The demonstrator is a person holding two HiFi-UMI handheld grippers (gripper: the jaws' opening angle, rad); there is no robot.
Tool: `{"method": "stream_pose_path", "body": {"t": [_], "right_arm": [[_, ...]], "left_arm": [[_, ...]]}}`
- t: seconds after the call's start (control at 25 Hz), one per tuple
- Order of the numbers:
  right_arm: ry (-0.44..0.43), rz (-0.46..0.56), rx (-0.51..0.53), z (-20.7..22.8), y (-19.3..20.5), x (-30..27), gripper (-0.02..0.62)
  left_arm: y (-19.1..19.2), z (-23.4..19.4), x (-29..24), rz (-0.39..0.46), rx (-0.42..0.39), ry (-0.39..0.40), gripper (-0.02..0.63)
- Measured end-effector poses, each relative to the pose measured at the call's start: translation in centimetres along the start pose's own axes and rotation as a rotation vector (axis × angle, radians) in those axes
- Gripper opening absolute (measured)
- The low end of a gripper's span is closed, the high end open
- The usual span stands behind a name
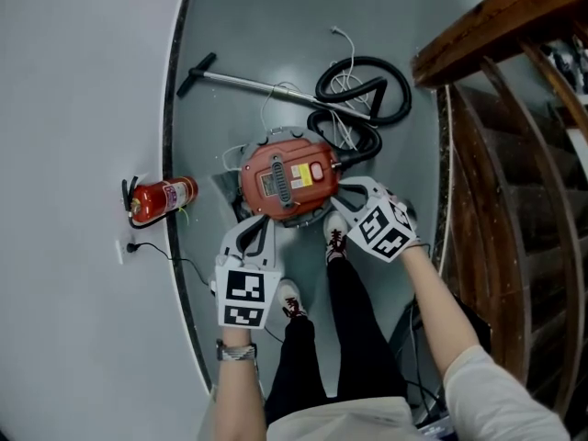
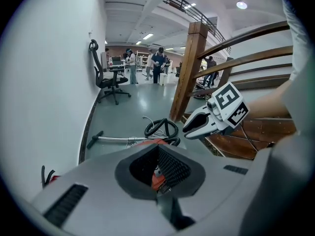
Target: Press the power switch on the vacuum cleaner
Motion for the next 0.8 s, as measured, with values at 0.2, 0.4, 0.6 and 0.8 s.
{"method": "stream_pose_path", "body": {"t": [0.2, 0.4, 0.6, 0.8], "right_arm": [[-0.015, -0.029, 0.024, 0.4, 0.0, -2.1, 0.098], [-0.031, -0.061, 0.047, 0.6, 0.3, -4.0, 0.098], [-0.049, -0.109, 0.072, 0.6, 1.2, -6.2, 0.098], [-0.069, -0.147, 0.063, 0.9, 1.7, -8.3, 0.098]], "left_arm": [[0.2, -0.5, -0.4, -0.006, 0.004, 0.000, 0.000], [0.1, -0.8, -1.0, -0.014, -0.004, -0.003, 0.000], [-0.6, -0.5, -1.6, -0.007, -0.023, 0.007, 0.000], [-0.8, 0.0, -2.2, -0.013, -0.038, 0.023, 0.000]]}}
Point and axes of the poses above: the fingertips, and each gripper's own axes: x backward along the fingers, z to its right, y out of its underside, the point moved 3 cm from there along x, backward along the fingers, and after that the axes turned 14 degrees about -z, right-handed, at the moved point
